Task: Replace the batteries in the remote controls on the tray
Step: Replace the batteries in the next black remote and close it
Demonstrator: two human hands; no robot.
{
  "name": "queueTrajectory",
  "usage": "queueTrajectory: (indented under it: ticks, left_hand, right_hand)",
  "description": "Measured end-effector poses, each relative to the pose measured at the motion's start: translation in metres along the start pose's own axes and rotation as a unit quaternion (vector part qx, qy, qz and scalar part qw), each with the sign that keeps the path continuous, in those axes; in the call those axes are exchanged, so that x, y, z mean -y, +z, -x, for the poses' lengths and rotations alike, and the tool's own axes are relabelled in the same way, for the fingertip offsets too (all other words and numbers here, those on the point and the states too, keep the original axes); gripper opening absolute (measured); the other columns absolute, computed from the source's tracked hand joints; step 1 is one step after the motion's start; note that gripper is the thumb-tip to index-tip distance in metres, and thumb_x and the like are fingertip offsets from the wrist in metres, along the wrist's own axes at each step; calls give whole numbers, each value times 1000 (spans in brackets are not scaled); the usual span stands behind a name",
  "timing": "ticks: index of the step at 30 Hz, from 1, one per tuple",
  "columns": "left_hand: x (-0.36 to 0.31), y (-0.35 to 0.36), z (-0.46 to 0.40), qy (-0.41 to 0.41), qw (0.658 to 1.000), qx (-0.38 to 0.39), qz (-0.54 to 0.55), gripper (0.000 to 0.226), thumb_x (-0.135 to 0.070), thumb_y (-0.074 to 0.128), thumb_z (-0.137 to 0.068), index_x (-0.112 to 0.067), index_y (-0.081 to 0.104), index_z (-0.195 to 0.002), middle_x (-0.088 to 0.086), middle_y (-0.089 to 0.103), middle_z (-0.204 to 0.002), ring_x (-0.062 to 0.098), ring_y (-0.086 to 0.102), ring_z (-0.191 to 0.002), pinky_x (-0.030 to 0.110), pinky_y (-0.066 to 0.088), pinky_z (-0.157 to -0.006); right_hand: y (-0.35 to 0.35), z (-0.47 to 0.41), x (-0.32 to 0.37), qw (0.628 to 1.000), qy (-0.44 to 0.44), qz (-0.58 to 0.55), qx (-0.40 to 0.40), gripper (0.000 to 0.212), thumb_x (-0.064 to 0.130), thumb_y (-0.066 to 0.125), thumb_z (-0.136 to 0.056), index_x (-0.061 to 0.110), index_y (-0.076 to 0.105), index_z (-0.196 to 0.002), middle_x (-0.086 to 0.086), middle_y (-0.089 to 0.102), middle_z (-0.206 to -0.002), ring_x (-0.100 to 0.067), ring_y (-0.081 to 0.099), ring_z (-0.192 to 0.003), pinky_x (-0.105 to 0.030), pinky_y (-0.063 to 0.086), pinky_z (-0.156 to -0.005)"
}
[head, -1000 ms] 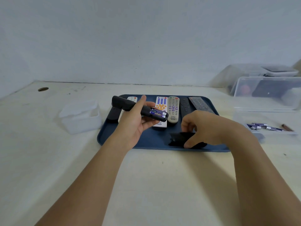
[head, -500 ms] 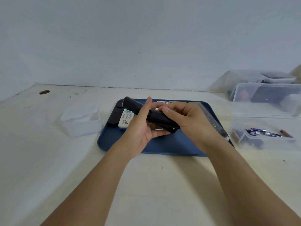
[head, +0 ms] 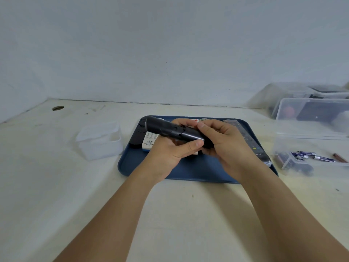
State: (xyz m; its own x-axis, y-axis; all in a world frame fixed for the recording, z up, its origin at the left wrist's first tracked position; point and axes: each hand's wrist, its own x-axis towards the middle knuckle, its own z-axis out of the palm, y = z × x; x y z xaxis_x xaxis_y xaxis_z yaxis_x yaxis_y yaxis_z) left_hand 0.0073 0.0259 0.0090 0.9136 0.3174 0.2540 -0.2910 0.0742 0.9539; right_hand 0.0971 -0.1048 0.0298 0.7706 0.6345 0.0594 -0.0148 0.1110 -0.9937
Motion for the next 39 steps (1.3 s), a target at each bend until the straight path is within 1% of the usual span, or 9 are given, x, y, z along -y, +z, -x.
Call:
queueTrajectory:
  ticks: [4, 7, 11, 14, 17, 19, 24, 32, 39]
  left_hand:
    - [0, -1, 1, -14, 1000, 0, -6, 36, -6, 75, -81, -16, 62, -112, 10, 71, -108, 27, 69, -107, 54, 53, -100]
    - [-2, 0, 2, -28, 999, 8, 34, 37, -7, 72, -83, -13, 59, -117, 17, 69, -121, 29, 67, -115, 52, 51, -103]
    - [-14, 9, 2, -47, 991, -18, 121, 48, -26, 65, -93, 6, 55, -128, 25, 62, -133, 35, 61, -124, 40, 56, -94]
    - [-24, 10, 0, -84, 977, -93, 175, 48, -40, 65, -87, -2, 63, -115, 17, 72, -117, 34, 72, -103, 35, 61, -79]
    - [-24, 7, 1, -55, 978, -112, 165, 18, -16, 63, -92, -3, 65, -105, 16, 75, -101, 33, 75, -88, 31, 61, -72]
    - [-21, 8, 3, -28, 986, -91, 134, 14, -5, 62, -93, -3, 67, -106, 16, 75, -100, 33, 75, -91, 30, 60, -74]
    - [-22, 10, 6, -3, 989, -25, 147, 45, -13, 62, -87, -17, 57, -131, 16, 71, -119, 34, 71, -107, 32, 58, -87]
    - [-27, 9, 9, 0, 986, 27, 164, 33, -26, 61, -92, -17, 61, -124, 18, 66, -128, 39, 67, -114, 34, 57, -89]
    - [-23, 8, 7, 11, 986, 46, 159, 36, -19, 59, -93, -17, 60, -129, 17, 66, -129, 36, 64, -121, 36, 54, -96]
  right_hand:
    - [-1, 0, 1, 995, -38, 90, -10, 17, 27, 62, -97, 11, 65, -99, -15, 68, -88, -16, 62, -63, -25, 47, -48]
    - [0, -1, 1, 992, -82, 91, -25, 17, 26, 66, -95, 9, 66, -97, -26, 65, -88, -22, 55, -61, -29, 43, -45]
    - [-1, -3, 0, 974, -172, 123, -76, 13, 28, 74, -90, 16, 71, -88, -6, 70, -82, -17, 64, -70, -32, 49, -61]
    - [-4, -2, 2, 962, -212, 130, -112, 12, 26, 76, -88, 15, 71, -84, 7, 68, -73, -6, 58, -60, -24, 44, -61]
    - [-5, 1, 6, 956, -231, 126, -131, 13, 24, 77, -87, 14, 71, -82, 10, 67, -69, -3, 56, -57, -19, 43, -60]
    - [-4, 1, 6, 949, -243, 142, -141, 11, 24, 77, -87, 15, 71, -83, 7, 71, -76, -6, 62, -67, -19, 46, -65]
    - [-4, 3, 6, 916, -299, 218, -154, 11, 27, 75, -87, 16, 71, -88, 3, 69, -87, -11, 66, -85, -20, 50, -74]
    - [-8, 7, 14, 867, -376, 279, -168, 16, 28, 77, -85, 12, 75, -86, 3, 69, -83, -10, 64, -82, -13, 45, -74]
    - [-6, 7, 14, 880, -372, 262, -139, 11, 24, 75, -86, 13, 76, -88, 2, 70, -86, -9, 65, -86, -14, 45, -77]
